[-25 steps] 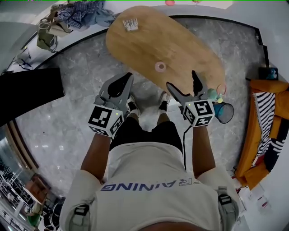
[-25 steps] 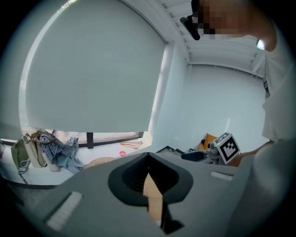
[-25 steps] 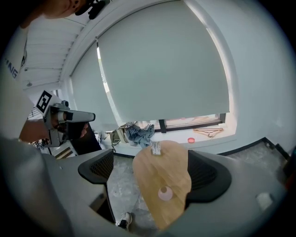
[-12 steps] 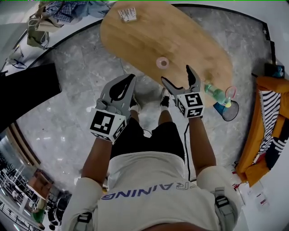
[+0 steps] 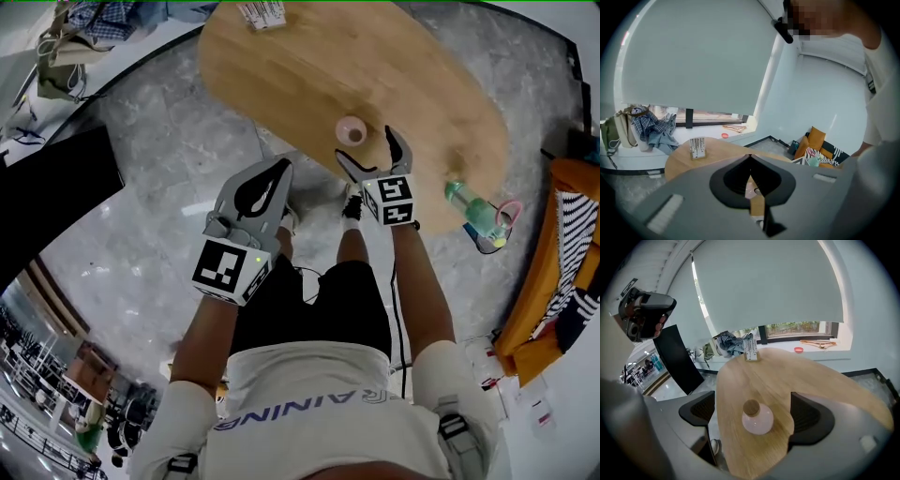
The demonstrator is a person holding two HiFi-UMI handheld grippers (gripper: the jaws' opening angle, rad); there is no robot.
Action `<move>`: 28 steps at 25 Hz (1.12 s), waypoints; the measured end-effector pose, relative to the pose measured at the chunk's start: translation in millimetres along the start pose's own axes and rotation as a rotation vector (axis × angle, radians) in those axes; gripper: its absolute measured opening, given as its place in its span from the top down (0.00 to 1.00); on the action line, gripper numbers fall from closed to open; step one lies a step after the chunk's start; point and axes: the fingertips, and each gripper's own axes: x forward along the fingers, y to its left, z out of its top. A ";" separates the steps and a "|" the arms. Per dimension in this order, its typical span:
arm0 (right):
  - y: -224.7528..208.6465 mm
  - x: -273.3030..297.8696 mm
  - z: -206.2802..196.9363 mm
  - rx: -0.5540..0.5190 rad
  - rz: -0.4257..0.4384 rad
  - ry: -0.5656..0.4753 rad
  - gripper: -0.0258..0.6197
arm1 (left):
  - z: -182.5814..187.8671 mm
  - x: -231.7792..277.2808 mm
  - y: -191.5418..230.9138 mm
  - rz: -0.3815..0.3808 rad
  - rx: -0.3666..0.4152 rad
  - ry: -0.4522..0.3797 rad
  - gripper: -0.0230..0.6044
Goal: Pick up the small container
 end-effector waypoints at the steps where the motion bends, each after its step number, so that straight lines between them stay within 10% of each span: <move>1: 0.1 9.4 -3.8 -0.010 0.001 0.003 0.16 | -4.0 3.6 4.3 0.001 -0.006 0.004 0.96; 13: -10.7 85.0 -47.7 -0.040 -0.047 -0.033 0.20 | -85.5 28.0 32.0 -0.005 -0.038 0.109 0.96; 28: -12.5 114.6 -52.8 -0.102 -0.095 -0.010 0.28 | -90.8 27.9 42.8 -0.025 -0.070 0.138 0.96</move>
